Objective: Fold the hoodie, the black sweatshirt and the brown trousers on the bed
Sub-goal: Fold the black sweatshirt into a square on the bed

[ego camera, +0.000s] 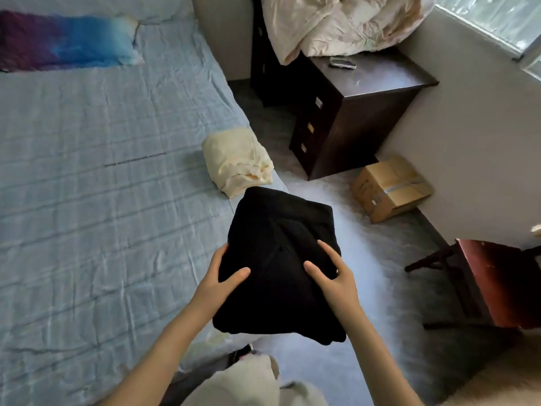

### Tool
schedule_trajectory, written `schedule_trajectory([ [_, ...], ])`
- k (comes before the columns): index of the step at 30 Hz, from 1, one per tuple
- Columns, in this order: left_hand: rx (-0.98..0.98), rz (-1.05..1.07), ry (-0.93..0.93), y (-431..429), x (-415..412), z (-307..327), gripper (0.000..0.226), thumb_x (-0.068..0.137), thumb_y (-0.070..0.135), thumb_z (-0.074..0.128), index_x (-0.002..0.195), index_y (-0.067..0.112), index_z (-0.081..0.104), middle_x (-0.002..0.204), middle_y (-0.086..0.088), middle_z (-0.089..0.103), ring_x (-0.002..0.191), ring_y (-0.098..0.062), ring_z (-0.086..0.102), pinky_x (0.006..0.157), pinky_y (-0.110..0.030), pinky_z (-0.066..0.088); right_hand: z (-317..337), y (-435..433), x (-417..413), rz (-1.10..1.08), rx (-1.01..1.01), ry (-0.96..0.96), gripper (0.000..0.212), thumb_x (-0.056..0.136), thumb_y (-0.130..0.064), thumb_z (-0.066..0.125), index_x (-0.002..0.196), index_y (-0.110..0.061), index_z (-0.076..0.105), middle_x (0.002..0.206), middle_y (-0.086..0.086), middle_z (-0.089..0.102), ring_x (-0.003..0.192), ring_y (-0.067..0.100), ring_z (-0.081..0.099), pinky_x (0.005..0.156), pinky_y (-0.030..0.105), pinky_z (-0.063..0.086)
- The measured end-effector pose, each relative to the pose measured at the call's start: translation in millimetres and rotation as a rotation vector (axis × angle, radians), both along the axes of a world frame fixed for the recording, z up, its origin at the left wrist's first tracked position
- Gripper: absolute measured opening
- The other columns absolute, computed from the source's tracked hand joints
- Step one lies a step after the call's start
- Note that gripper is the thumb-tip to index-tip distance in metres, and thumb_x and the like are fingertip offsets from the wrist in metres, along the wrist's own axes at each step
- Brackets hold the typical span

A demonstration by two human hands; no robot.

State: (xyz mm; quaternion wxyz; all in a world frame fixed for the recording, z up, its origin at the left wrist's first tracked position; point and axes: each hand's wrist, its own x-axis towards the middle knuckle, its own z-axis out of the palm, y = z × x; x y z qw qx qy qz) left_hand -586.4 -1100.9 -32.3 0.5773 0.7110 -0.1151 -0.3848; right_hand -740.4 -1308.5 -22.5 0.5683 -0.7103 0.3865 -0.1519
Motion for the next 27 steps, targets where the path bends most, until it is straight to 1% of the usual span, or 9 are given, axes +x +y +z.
schedule_trajectory([
  [2,0.011,0.023,0.002,-27,11,-2,0.087,0.066,0.067,0.069,0.142,0.051,0.031,0.131,0.031,0.046,0.12,0.003,0.05,0.096,-0.024,0.044,0,-33,17,0.045,0.0,0.016,0.053,0.083,-0.035,0.08,0.129,-0.05,0.059,0.126,-0.025,0.063,0.112,-0.009,0.06,0.087,0.007,0.048],
  [5,0.018,0.067,0.046,-64,22,-6,0.084,0.068,0.066,0.07,0.14,0.056,0.029,0.133,0.03,0.046,0.119,0.003,0.05,0.09,-0.021,0.044,-5,-79,39,0.113,0.034,0.037,0.055,0.084,-0.034,0.079,0.134,-0.046,0.057,0.128,-0.019,0.064,0.113,-0.003,0.062,0.095,0.02,0.052],
  [10,0.024,0.228,0.082,-122,31,-41,0.078,0.07,0.065,0.071,0.135,0.066,0.028,0.135,0.033,0.044,0.122,0.003,0.048,0.096,-0.026,0.044,-40,-158,91,0.278,0.037,0.081,0.055,0.085,-0.033,0.079,0.133,-0.046,0.058,0.127,-0.025,0.062,0.111,-0.012,0.058,0.085,0.003,0.046],
  [13,0.048,0.382,0.098,-154,39,-77,0.078,0.066,0.067,0.073,0.132,0.07,0.03,0.13,0.04,0.046,0.12,0.006,0.049,0.093,-0.022,0.043,-79,-199,132,0.41,0.071,0.097,0.055,0.084,-0.032,0.079,0.133,-0.047,0.058,0.127,-0.024,0.063,0.111,-0.012,0.059,0.085,0.003,0.047],
  [15,0.078,0.45,0.095,-170,48,-103,0.078,0.064,0.068,0.074,0.129,0.072,0.031,0.127,0.041,0.048,0.12,0.008,0.049,0.099,-0.025,0.043,-108,-219,159,0.472,0.084,0.108,0.055,0.084,-0.032,0.08,0.131,-0.05,0.058,0.126,-0.023,0.064,0.11,-0.011,0.06,0.083,0.004,0.047],
  [19,0.088,0.521,0.095,-192,81,-156,0.086,0.061,0.067,0.078,0.134,0.067,0.032,0.139,0.03,0.047,0.126,0.002,0.048,0.106,-0.031,0.041,-167,-242,208,0.531,0.098,0.093,0.055,0.083,-0.034,0.08,0.131,-0.05,0.058,0.129,-0.022,0.064,0.117,-0.006,0.059,0.095,0.014,0.049],
  [23,0.091,0.585,0.096,-198,111,-212,0.082,0.064,0.059,0.08,0.133,0.065,0.036,0.131,0.037,0.051,0.119,0.013,0.051,0.096,-0.019,0.042,-221,-242,245,0.547,0.131,0.048,0.056,0.083,-0.028,0.081,0.132,-0.044,0.06,0.124,-0.031,0.063,0.115,-0.012,0.058,0.087,0.003,0.045],
  [25,0.111,0.6,0.109,-196,118,-234,0.075,0.064,0.058,0.078,0.125,0.072,0.036,0.12,0.046,0.052,0.115,0.018,0.05,0.087,-0.014,0.042,-244,-237,252,0.533,0.13,0.029,0.056,0.083,-0.026,0.081,0.132,-0.042,0.061,0.121,-0.035,0.063,0.114,-0.013,0.058,0.086,0.002,0.044],
  [27,0.125,0.598,0.112,-192,120,-246,0.076,0.064,0.06,0.077,0.126,0.072,0.035,0.121,0.047,0.05,0.115,0.02,0.048,0.086,-0.014,0.041,-258,-233,253,0.527,0.103,0.025,0.056,0.084,-0.028,0.08,0.133,-0.043,0.059,0.125,-0.032,0.062,0.117,-0.012,0.056,0.09,0.005,0.046],
])
